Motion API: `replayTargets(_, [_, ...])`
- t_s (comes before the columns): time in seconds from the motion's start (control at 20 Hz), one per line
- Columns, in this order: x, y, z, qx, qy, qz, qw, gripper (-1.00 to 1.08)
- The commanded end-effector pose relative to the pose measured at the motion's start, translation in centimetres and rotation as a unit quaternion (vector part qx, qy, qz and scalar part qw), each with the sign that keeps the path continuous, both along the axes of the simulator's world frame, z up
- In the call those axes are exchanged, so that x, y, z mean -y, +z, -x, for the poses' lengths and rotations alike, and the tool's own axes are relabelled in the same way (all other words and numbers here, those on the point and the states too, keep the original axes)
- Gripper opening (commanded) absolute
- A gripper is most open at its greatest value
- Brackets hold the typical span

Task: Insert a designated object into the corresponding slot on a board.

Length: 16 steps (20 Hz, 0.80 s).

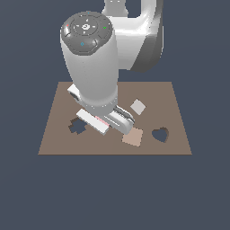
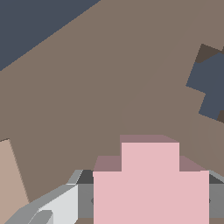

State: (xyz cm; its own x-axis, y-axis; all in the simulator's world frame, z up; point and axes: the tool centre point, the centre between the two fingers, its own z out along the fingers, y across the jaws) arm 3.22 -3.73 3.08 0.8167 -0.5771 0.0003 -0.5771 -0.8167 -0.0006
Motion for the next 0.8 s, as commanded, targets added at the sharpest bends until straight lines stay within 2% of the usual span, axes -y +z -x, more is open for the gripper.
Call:
replayTargets(0.0, [0.05, -0.08, 0.02, 0.0, 0.0, 0.0, 1.0, -1.0])
replayTargets(0.75, [0.29, 0.04, 0.15, 0.0, 0.021, 0.0, 0.9998, -1.0])
